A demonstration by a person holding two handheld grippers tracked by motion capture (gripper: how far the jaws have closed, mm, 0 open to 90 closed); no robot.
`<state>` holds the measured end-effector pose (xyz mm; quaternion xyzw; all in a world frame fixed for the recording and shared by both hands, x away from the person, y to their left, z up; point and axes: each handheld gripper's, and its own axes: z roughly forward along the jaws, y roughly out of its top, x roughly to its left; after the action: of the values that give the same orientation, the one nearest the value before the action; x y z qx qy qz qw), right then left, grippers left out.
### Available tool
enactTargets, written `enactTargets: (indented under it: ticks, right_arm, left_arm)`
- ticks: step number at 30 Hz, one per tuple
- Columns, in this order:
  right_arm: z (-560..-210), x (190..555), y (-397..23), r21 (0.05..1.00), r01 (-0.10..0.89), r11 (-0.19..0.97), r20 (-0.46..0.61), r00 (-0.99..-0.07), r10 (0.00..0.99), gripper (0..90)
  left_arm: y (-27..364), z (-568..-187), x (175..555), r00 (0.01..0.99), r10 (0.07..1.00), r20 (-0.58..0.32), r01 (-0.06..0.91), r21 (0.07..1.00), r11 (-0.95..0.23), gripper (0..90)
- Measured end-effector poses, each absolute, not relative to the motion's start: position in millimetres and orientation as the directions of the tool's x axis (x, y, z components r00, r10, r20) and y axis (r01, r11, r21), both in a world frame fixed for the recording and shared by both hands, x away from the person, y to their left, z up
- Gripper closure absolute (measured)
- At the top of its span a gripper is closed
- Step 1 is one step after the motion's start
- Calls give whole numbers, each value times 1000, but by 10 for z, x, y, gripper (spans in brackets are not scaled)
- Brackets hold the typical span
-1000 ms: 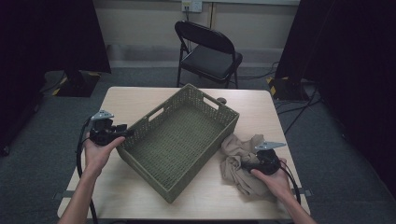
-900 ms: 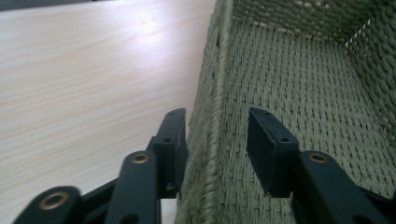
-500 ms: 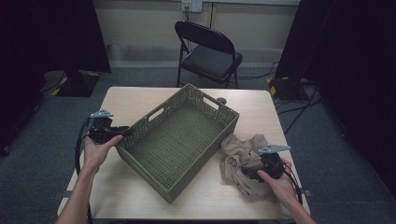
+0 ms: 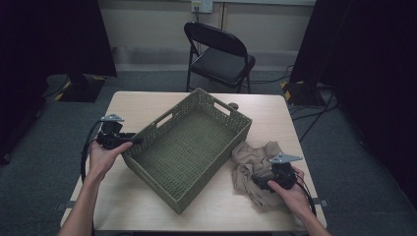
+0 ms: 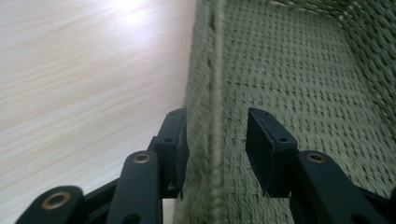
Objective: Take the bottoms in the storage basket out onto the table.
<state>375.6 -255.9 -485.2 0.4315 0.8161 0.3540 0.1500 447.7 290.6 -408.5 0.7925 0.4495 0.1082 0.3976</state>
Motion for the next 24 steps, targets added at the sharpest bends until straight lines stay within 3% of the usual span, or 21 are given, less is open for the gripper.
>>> enactTargets:
  ticks: [1, 5, 10, 12, 24]
  right_arm:
    - [-4852, 3756, -2559, 707, 598, 377, 61, -583, 811, 131]
    - [-4852, 3756, -2562, 707, 599, 376, 63, -583, 810, 131]
    - [-4853, 3758, -2562, 706, 599, 377, 63, -584, 809, 131]
    - [-4853, 3758, -2561, 707, 599, 377, 63, -584, 809, 131]
    - [-4853, 3759, -2562, 706, 597, 380, 61, -587, 808, 131]
  left_arm:
    - [2906, -4085, 4477, 572, 799, -186, 626, 728, -280, 635]
    - [2895, -4077, 4544, 573, 792, -210, 634, 726, -266, 639]
    - [2742, -4047, 4598, 576, 807, -127, 637, 689, -346, 770]
    - [2725, -4088, 4634, 565, 820, -90, 653, 656, -378, 786]
    - [2747, -4122, 4617, 554, 823, -127, 658, 672, -339, 837]
